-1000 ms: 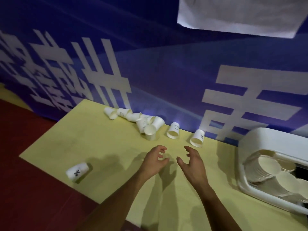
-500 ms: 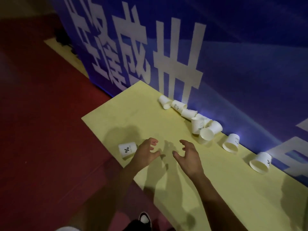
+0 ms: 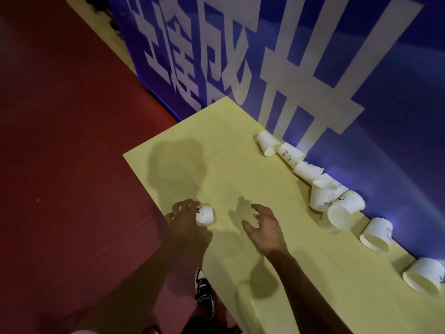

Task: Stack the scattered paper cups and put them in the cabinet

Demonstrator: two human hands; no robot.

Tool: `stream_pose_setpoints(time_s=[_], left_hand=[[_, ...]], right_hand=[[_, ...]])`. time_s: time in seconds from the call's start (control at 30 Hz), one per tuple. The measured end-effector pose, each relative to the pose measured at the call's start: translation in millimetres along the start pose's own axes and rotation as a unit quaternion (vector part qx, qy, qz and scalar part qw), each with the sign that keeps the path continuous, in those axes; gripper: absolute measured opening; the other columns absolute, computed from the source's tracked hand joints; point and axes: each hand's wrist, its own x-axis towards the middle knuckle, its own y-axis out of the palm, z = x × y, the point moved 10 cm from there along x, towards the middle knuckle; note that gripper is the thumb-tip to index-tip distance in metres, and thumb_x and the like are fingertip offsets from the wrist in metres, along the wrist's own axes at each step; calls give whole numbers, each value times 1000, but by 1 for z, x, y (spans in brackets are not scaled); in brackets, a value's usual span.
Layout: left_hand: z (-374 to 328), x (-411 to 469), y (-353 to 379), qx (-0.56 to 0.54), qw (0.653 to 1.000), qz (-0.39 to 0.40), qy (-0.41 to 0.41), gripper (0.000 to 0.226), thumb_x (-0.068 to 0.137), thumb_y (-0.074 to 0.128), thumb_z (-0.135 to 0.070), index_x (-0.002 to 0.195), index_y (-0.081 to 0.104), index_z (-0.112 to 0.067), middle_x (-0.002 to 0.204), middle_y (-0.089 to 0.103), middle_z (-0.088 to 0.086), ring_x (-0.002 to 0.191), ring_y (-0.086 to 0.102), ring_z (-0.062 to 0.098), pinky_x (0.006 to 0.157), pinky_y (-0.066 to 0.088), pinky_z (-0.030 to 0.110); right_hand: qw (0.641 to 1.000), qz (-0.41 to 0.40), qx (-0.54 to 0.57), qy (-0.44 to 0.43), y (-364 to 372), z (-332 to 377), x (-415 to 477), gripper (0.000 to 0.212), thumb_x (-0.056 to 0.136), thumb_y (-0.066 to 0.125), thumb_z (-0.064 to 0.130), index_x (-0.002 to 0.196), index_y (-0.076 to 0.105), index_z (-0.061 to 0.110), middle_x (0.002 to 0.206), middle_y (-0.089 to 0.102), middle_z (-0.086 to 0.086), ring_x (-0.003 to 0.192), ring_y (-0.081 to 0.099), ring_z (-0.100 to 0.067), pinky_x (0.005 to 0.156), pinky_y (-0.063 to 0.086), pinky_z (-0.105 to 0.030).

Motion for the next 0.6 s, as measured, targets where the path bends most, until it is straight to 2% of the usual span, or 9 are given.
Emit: stream_pose_setpoints(time_s=[0.13, 0.2, 0.3, 0.47, 0.6], left_hand=[[-5, 29, 8, 23, 998, 53, 6, 68, 62, 69, -36, 128, 54, -34, 130, 53, -12, 124, 39, 20, 91, 25, 37], [-7, 48, 12, 33, 996, 80, 24, 69, 64, 65, -46, 130, 52, -32, 126, 54, -8, 123, 42, 22, 93, 27, 39], [-19, 81, 3, -14, 997, 62, 34, 72, 66, 68, -58, 130, 54, -29, 124, 55, -9, 121, 44, 21, 95, 27, 41], [-50, 121, 0, -35, 997, 38, 62, 64, 69, 74, -47, 128, 55, -31, 122, 57, -9, 120, 48, 22, 91, 26, 37], [-58, 138, 8, -61, 994, 63, 64, 64, 74, 75, -51, 131, 52, -32, 124, 54, -11, 121, 43, 18, 89, 19, 32]], right_hand=[[1000, 11, 15, 23, 11, -4, 37, 63, 90, 70, 39, 144, 48, 17, 145, 50, -4, 124, 57, -22, 103, 49, -43], [999, 3, 19, 39, 10, -7, 52, 63, 89, 71, 37, 144, 48, 18, 144, 51, -3, 123, 58, -21, 103, 50, -41], [998, -21, 22, 54, 0, -5, 80, 62, 88, 72, 33, 143, 49, 16, 141, 53, -5, 121, 59, -22, 101, 50, -41], [995, -65, 12, 69, -23, 2, 132, 64, 87, 72, 31, 143, 46, 15, 135, 56, -11, 115, 61, -29, 97, 51, -45], [988, -126, -37, 75, -47, 8, 176, 68, 86, 70, 32, 145, 42, 13, 135, 52, -14, 120, 54, -34, 101, 47, -46]])
